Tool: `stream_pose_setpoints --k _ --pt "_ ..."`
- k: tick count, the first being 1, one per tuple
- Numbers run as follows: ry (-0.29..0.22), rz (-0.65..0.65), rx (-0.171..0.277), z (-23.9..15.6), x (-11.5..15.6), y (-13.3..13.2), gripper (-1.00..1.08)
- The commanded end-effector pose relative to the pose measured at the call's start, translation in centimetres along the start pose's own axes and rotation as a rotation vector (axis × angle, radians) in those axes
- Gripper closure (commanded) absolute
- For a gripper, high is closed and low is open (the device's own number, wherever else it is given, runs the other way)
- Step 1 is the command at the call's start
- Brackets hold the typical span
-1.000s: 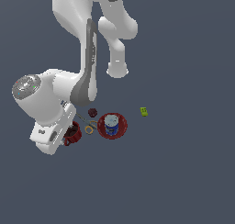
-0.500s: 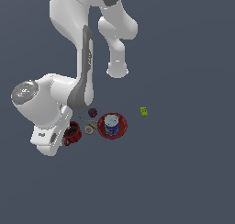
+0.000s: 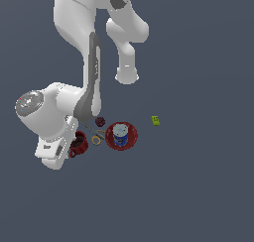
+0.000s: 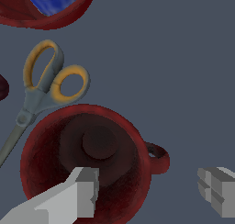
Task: Pick up a designated object from a clutter of objects.
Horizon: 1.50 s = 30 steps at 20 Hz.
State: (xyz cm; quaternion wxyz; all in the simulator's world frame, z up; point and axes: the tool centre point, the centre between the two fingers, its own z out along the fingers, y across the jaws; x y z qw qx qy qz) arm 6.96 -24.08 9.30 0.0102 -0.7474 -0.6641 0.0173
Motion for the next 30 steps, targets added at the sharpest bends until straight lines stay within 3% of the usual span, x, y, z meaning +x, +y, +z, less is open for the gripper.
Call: stream_pose_setpoints --k 1,5,6,20,30 --pt "0.0 -0.001 0.002 1.2 0.0 -0.1 -0.6" --pt "0.0 -0.002 0.002 2.0 0.0 -0.1 -0.6" --pt "0.0 -0.002 0.002 2.0 0.0 -0.1 1.08" --pt "0.0 -0.003 -0.001 1.3 0.5 0.1 1.08" --pt "-0.001 -0.003 0.0 -4.7 5.4 1.0 1.08"
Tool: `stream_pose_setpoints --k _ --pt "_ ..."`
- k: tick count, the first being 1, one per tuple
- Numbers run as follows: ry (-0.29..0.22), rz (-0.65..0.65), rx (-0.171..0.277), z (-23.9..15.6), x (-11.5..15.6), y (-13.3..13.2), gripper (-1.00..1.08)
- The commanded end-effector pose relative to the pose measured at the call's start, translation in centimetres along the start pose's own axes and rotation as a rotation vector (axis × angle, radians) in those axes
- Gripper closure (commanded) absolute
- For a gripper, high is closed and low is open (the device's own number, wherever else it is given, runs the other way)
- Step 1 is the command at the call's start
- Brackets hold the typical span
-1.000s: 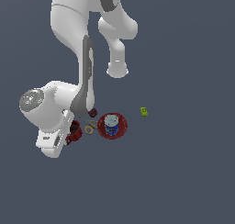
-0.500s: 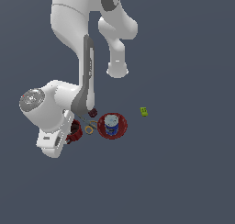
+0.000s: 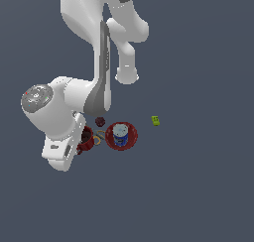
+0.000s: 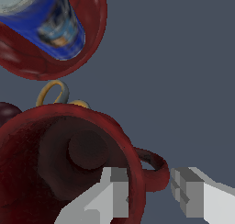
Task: Pick up a designated object from a clutter of objects.
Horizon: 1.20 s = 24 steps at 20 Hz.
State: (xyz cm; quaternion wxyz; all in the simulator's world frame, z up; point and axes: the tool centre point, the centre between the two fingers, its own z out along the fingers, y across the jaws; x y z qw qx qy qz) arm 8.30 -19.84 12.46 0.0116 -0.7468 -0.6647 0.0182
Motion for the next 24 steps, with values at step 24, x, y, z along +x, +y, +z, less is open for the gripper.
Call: stream_pose_setpoints --k 24 --pt "-0.001 0.0 -0.002 -22.0 17.6 4.0 1.08"
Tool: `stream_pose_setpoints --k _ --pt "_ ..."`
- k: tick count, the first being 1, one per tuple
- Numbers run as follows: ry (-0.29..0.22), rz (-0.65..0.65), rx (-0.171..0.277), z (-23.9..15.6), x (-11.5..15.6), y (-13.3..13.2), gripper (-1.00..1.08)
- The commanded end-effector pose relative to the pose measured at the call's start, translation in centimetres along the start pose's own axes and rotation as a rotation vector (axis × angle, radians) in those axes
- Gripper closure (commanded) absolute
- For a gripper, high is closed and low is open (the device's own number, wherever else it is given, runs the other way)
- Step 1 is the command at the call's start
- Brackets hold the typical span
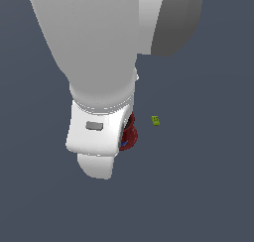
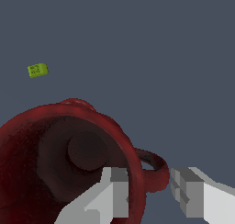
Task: Pick up a designated object from a clutter of objects.
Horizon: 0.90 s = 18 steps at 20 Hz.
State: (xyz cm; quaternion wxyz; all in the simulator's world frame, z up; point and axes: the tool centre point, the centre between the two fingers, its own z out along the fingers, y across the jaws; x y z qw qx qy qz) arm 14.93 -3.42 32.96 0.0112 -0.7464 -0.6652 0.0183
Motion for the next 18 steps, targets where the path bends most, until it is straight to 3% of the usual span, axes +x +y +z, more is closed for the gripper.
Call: stream_pose_setpoints --k 1,9,18 --pt "0.0 0.001 -0.002 -1.7 1.2 0.3 1.08" --pt "0.001 0.001 -0.002 -5.3 4.1 1.2 1.08" --pt "0.001 0.001 -0.002 -7.1 5.5 1.7 1.08"
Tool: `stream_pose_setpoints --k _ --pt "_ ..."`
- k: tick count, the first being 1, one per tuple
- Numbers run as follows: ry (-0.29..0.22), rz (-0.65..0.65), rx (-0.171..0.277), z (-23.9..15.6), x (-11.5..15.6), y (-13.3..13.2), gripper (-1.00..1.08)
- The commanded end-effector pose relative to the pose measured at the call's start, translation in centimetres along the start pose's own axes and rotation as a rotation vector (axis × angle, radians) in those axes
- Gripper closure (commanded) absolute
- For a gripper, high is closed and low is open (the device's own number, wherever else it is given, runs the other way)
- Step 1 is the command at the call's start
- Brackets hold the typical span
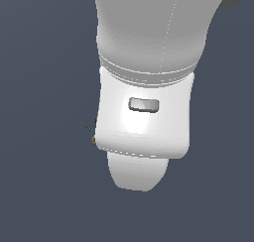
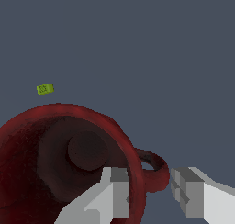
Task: Pick up a designated object from a clutter of objects.
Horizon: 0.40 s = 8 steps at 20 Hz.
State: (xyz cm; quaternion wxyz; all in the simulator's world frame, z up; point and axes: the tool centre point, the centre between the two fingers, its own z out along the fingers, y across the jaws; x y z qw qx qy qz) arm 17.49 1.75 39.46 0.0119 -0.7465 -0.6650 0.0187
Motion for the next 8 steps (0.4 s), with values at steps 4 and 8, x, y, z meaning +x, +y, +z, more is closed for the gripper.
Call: stream_pose_setpoints --k 4,8 --pt "0.0 0.001 -0.003 -0.71 0.38 0.17 1.08" --pt "0.0 0.001 -0.003 -0.81 0.45 0.2 1.08"
